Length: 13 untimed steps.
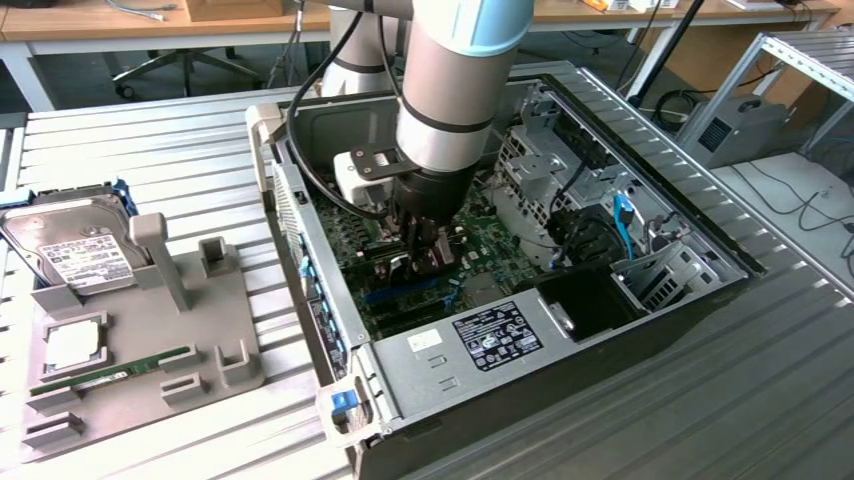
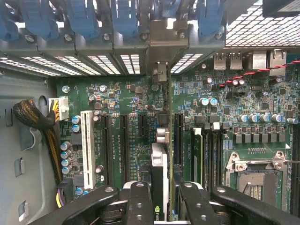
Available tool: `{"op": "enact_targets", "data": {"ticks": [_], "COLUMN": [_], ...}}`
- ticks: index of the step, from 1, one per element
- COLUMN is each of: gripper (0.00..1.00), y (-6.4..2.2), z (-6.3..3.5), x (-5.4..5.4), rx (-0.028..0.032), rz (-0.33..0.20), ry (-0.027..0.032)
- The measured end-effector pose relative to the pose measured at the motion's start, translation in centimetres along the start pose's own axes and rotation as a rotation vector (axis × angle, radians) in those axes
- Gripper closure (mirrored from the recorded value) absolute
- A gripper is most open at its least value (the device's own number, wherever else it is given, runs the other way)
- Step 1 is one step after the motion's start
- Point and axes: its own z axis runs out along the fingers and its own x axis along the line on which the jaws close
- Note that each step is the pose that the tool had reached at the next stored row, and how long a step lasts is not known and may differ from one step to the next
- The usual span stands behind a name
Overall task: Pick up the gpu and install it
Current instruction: 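Insert the gpu into the slot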
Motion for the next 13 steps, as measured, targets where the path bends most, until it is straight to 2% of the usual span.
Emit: {"op": "enact_targets", "data": {"ticks": [13], "gripper": [0.73], "y": [0.00], "z": [-0.01], "x": [0.00], "rx": [0.0000], "rz": [0.000], "ry": [-0.0002]}}
